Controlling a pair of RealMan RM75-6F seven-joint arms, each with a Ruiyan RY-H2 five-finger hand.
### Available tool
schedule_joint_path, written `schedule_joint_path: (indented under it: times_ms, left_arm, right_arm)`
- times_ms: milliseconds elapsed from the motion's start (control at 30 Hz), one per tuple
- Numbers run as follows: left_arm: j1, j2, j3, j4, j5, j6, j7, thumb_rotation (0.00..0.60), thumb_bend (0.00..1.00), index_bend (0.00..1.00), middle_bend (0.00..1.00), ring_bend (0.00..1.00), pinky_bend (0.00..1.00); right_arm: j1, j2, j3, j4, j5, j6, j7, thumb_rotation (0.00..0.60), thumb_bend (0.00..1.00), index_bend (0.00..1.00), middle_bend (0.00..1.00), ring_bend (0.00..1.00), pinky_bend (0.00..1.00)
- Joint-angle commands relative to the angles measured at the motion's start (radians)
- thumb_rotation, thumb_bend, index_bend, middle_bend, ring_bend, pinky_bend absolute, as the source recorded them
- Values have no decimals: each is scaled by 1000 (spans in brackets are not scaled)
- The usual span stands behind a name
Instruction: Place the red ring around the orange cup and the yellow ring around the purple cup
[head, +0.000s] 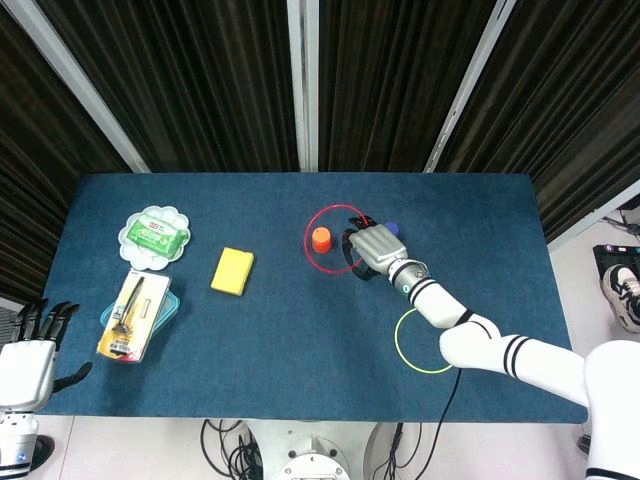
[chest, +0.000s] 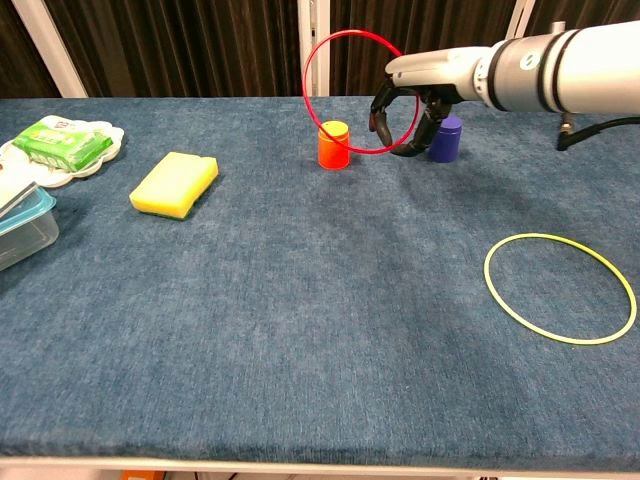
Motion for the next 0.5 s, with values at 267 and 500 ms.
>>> schedule_joint_path:
  times_ms: [267,500]
  left_arm:
    - [1,-6,0,13,-2,-2,-13,600,122,156,125,16,0]
    - [2,-9,0,22,-5,-4,-23,600,123,156,125,16,0]
  right_arm:
    - [79,-35,-49,37,170,16,-90,600,148,488,188,0,0]
    - [126,-35,-73,39,264,19,-129,600,95,450,182,0,0]
